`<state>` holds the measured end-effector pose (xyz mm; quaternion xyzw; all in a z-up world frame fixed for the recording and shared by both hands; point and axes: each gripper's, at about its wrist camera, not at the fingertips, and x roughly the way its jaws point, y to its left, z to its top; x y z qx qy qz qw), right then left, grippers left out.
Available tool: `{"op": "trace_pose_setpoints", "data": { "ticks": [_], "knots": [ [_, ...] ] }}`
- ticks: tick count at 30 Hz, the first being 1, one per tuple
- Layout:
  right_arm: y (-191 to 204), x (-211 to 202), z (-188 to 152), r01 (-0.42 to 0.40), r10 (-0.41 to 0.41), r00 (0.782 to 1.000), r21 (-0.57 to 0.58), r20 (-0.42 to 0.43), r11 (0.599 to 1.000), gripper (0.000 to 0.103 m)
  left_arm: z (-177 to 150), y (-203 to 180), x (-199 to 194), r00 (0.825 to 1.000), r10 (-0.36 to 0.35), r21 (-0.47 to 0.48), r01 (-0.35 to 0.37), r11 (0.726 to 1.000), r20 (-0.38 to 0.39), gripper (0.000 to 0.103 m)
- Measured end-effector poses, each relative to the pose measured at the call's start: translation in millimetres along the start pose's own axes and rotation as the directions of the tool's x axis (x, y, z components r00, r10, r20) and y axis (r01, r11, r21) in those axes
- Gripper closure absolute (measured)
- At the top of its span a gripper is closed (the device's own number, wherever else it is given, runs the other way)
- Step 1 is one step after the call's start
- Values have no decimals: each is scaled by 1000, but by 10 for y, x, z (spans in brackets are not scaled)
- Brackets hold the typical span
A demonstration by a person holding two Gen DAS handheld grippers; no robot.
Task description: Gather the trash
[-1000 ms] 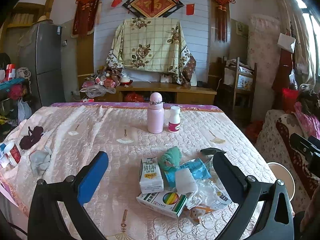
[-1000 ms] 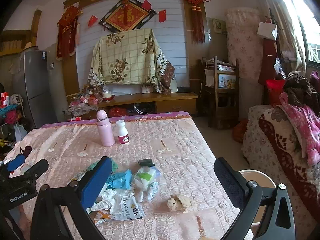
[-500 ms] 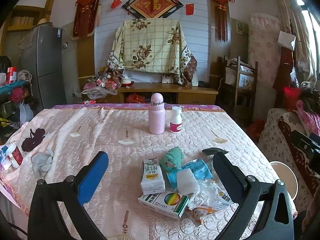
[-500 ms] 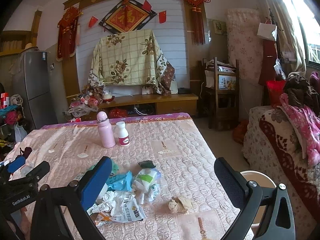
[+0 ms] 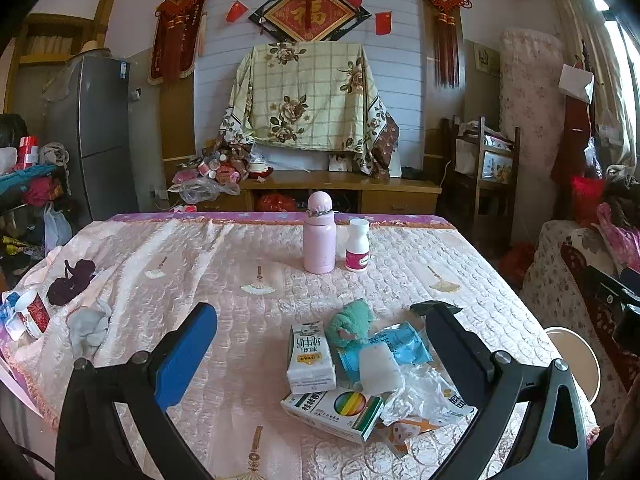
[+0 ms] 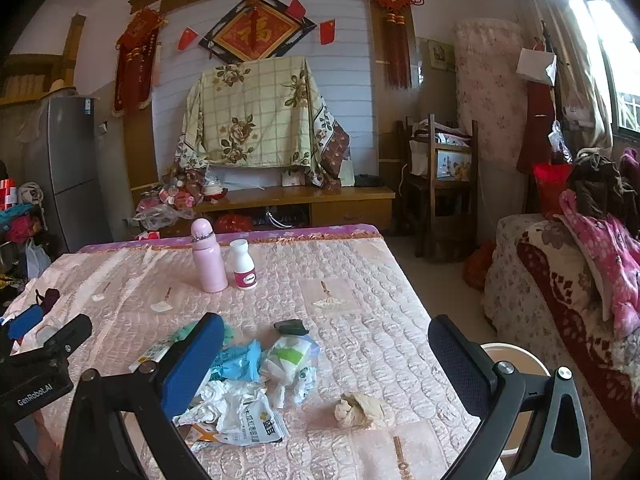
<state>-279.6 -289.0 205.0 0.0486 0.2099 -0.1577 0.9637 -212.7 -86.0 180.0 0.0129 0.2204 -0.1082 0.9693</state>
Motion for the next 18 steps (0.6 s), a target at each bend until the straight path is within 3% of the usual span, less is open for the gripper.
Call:
{"op": "trace_pose_setpoints", "data": {
  "ticks": [18],
  "knots": [
    [35,83,-16,-5,5,1000,-9,-26,1000,0,-43,3,71,1000,15,0,-15,1000,-24,0]
  ]
}}
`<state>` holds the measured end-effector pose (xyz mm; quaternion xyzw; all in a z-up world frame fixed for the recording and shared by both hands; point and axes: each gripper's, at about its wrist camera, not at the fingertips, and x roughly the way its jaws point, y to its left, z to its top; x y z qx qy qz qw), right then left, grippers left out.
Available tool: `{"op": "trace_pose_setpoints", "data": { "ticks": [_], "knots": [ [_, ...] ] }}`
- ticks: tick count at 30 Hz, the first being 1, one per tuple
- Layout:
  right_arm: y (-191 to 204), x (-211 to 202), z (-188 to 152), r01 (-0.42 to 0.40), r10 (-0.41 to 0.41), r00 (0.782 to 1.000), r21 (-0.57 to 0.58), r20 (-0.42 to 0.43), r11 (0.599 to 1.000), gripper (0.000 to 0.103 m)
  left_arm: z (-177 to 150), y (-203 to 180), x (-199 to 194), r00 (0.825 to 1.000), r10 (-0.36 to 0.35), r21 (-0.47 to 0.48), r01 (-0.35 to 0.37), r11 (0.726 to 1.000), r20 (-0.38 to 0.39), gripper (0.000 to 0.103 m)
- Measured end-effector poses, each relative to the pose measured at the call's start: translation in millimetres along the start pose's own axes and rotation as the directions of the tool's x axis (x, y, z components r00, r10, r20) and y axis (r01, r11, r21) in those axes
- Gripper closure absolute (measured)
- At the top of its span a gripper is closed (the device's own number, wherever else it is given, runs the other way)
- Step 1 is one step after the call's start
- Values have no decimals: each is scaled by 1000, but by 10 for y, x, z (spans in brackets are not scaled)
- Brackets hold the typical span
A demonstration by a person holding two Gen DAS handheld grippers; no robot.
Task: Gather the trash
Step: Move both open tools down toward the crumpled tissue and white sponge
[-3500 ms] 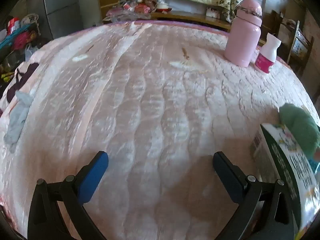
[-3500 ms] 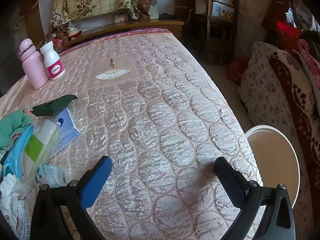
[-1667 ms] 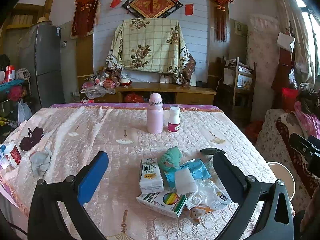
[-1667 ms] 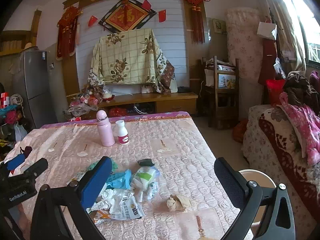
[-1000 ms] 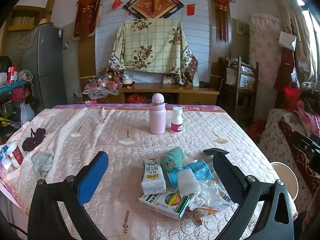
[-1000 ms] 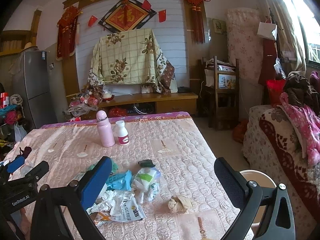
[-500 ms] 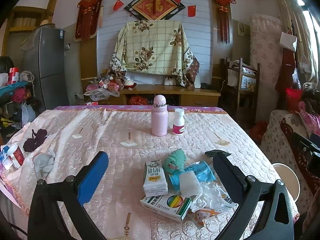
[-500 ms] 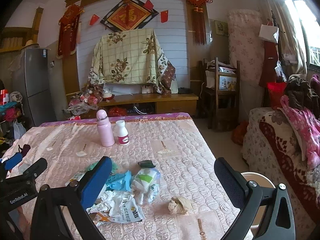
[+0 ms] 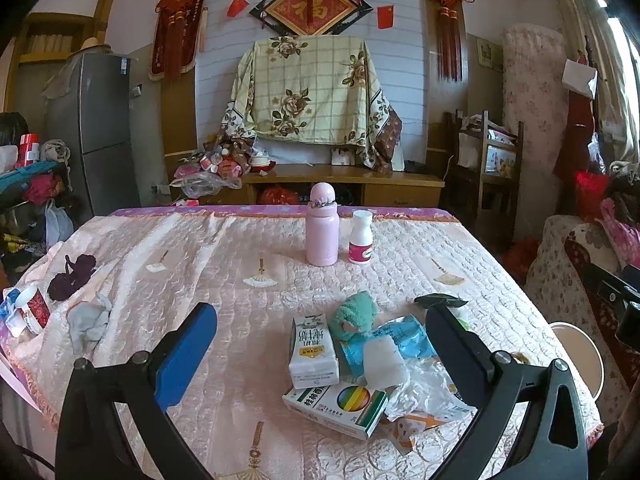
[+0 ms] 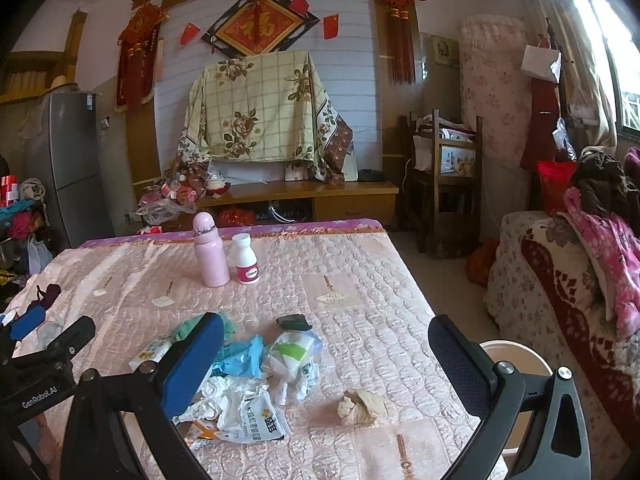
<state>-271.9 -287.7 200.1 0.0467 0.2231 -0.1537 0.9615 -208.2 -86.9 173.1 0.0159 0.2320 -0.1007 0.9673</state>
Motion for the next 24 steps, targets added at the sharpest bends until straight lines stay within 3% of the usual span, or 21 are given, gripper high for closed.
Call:
{"op": "trace_pose_setpoints", "data": {
  "ticks": [24],
  "knots": [
    [-33,140,-92,-5,4,999,-12,-48,1000,0,-32,53,155,999,21,-10,-22,1000,-50,0]
  ]
}}
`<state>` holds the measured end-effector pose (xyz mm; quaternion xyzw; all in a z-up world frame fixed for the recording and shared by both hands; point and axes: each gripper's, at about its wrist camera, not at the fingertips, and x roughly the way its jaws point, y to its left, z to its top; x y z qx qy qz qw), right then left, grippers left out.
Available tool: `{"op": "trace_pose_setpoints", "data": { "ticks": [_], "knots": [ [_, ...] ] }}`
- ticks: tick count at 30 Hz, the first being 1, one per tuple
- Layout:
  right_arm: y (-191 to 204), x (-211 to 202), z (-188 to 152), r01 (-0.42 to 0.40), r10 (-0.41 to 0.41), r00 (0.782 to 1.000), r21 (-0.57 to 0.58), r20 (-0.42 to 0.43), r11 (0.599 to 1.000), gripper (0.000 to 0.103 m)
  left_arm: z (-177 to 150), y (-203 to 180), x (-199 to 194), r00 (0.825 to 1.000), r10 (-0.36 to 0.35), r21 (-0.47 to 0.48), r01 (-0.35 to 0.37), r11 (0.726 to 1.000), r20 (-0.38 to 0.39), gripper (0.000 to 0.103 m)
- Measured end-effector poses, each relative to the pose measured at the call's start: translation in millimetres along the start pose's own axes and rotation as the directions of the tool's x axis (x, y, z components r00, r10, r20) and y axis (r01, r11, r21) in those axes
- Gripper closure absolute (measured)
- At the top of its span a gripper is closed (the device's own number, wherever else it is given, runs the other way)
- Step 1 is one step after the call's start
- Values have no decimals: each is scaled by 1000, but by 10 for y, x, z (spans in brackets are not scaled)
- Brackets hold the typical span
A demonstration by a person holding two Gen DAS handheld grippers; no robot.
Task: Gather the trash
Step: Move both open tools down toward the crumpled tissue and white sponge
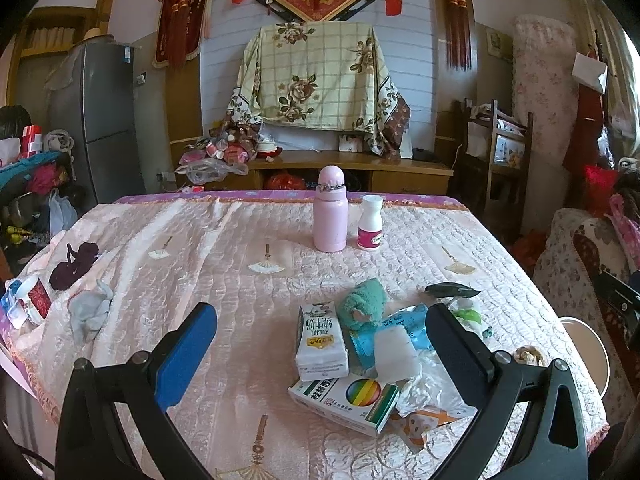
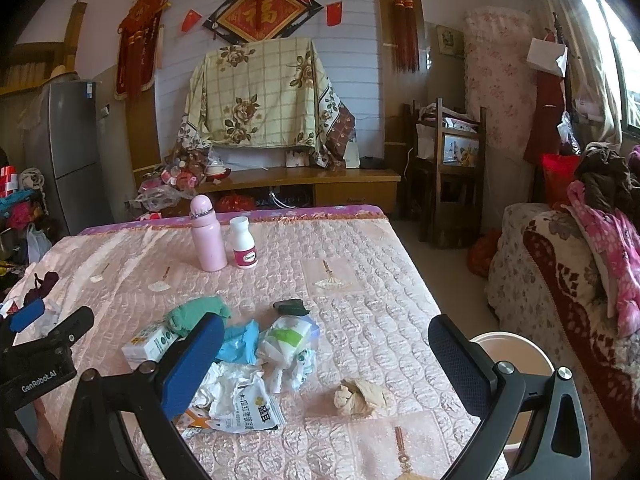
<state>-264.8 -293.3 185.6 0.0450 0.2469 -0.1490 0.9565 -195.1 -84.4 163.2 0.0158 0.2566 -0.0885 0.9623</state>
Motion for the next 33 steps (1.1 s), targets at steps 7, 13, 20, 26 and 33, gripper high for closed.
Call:
{"op": "trace_pose_setpoints", "data": {
  "ticks": [7,13,20,26,33],
  "knots": [
    [-18,23,-27,2,-2,1000,-8,-10,1000,0,-9,71,61,1000,5,-17,-6,1000,-20,0],
    [-73,74,-48,-1,1,1000,-1,-28,1000,0,-21,105,84,1000,20,-12,-20,1000,-21,0],
    [-182,171,-107,-1,2,998,16,-66,1000,0,-39,262,116,998,39,13,-38,999,-39,0],
    [-293,249,-147,15,-13,996,21,-91,1000,0,-55,508,184,996,54,14,-53,998,-76,0],
    [-499,377,-191,37,-30,992,49,-126,998,0,-96,535,256,994,43,-10,-44,999,-99,0]
  ]
}}
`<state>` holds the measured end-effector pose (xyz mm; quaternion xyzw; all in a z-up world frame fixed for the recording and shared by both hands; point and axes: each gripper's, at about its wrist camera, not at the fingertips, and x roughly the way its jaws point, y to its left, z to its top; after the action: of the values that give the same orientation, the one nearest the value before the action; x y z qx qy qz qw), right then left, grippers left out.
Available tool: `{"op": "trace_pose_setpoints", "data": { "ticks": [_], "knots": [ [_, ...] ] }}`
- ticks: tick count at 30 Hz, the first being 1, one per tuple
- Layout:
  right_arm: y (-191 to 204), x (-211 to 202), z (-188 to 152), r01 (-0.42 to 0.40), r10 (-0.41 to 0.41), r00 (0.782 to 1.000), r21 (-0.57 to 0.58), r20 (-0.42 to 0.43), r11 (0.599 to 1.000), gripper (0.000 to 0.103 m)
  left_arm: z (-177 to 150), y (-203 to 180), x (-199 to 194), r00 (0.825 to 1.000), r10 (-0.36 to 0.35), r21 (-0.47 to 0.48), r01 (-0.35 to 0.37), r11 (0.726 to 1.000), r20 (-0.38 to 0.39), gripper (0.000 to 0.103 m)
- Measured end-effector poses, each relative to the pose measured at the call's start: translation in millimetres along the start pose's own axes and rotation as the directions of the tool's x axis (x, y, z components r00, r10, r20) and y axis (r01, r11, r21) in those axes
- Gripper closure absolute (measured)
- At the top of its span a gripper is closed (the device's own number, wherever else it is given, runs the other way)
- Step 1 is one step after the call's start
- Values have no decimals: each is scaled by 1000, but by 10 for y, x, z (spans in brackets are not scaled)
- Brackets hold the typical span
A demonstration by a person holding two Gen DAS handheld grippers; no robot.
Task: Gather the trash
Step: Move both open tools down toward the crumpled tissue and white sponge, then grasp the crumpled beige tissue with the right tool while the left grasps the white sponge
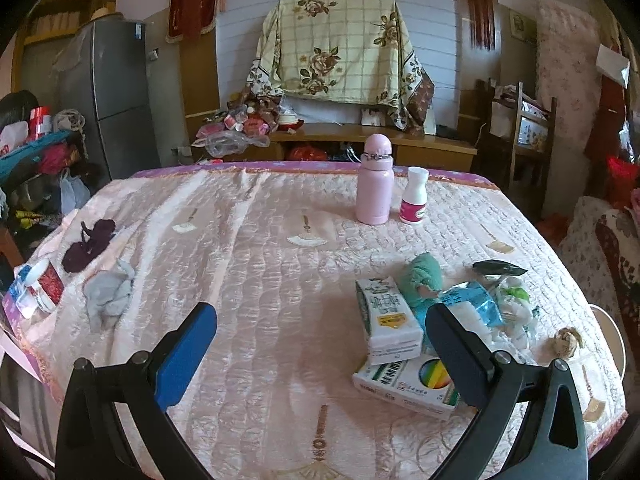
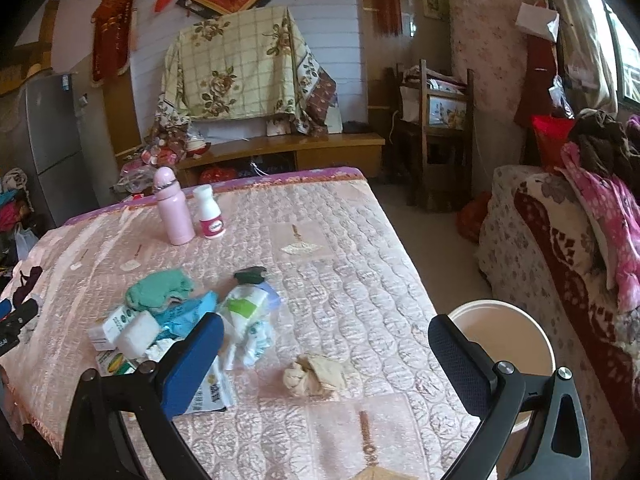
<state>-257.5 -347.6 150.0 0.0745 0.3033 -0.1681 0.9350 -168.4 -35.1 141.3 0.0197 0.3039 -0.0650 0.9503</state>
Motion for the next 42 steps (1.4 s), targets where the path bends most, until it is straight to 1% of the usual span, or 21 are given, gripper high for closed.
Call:
{"op": "trace_pose_setpoints", "data": {
  "ticks": [3,7,11,19,21,25,28,30,32,33,36,38,39,40,41,42],
  "knots": [
    [-85,65,-23,25,-25,1000,3,-18,1000,0,-17,-105,43,1000,-7,16,7,1000,-3,0],
    [-160,149,-68,32,-31,998,16,-48,999,0,-22,-265,133,999,-30,34,30,999,-23,0],
    [-155,199,-95,35,-34,998,12,-59,999,0,-12,-391,192,998,-44,44,46,998,-35,0],
    [-96,312,-149,11,-11,996,-1,-93,1000,0,18,-545,236,997,-62,60,64,996,-38,0],
    [-82,352,-184,-2,2,994,2,-105,1000,0,12,-565,253,996,-77,66,80,995,-46,0],
    [-59,460,-298,-21,20,990,-7,-143,1000,0,-14,-635,307,986,-141,88,148,985,-84,0],
    [-49,587,-402,-21,18,984,-18,-175,1000,0,-41,-740,422,969,-197,97,213,972,-152,0],
    [-58,706,-460,-38,37,979,-5,-201,999,0,-58,-827,504,961,-209,115,232,966,-179,0],
    [-68,799,-501,-56,57,974,10,-220,998,0,-74,-904,576,963,-194,141,222,965,-188,0],
    [-78,826,-514,-60,61,973,15,-222,998,0,-78,-949,620,962,-187,152,219,964,-200,1],
    [-141,881,-530,-64,68,973,26,-221,998,0,-80,-1060,718,951,-207,165,247,955,-230,5],
    [-197,905,-527,-80,87,971,43,-223,996,0,-86,-1120,759,951,-197,182,242,953,-237,8],
    [-222,933,-529,-95,106,968,57,-229,994,0,-91,-1151,791,951,-188,191,238,952,-244,14],
    [-232,962,-530,-107,119,965,66,-235,992,0,-101,-1173,827,949,-182,195,236,952,-257,22],
    [-225,993,-535,-113,127,962,70,-241,991,0,-117,-1184,871,946,-175,196,233,953,-274,27],
    [-216,1024,-547,-121,136,959,74,-248,990,0,-134,-1187,911,941,-170,191,231,954,-292,38]
  ]
}}
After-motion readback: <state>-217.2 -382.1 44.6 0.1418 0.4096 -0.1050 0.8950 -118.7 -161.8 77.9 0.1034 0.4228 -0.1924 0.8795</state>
